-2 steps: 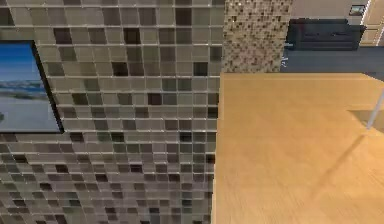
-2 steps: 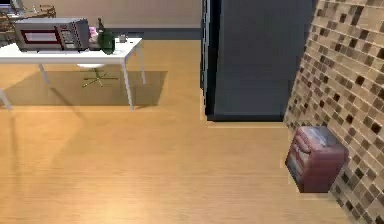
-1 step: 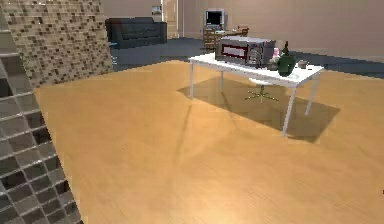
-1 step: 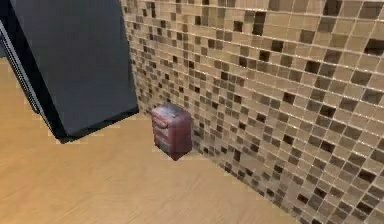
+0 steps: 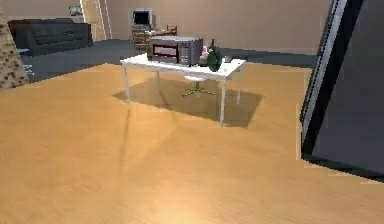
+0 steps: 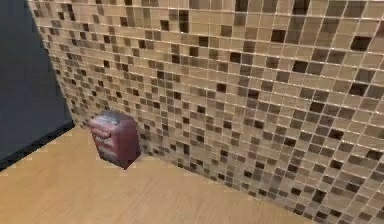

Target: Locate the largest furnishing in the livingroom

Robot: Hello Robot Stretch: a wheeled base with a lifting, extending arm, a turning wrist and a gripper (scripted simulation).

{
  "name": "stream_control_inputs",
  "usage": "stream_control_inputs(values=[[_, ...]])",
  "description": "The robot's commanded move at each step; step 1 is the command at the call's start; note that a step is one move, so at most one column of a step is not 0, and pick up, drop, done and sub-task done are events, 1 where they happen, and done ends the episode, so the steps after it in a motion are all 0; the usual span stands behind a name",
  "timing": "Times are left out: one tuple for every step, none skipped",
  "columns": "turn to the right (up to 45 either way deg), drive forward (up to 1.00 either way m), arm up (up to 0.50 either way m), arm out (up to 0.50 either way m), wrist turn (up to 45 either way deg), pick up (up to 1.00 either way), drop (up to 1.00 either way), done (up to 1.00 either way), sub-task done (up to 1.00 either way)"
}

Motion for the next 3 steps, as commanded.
stream_control_inputs(values=[[0.0,0.30,0.00,0.00,0.0,0.00,0.00,0.00,0.00],[-24.0,0.00,0.00,0.00,0.0,0.00,0.00,0.00,0.00],[0.0,0.60,0.00,0.00,0.0,0.00,0.00,0.00,0.00]])
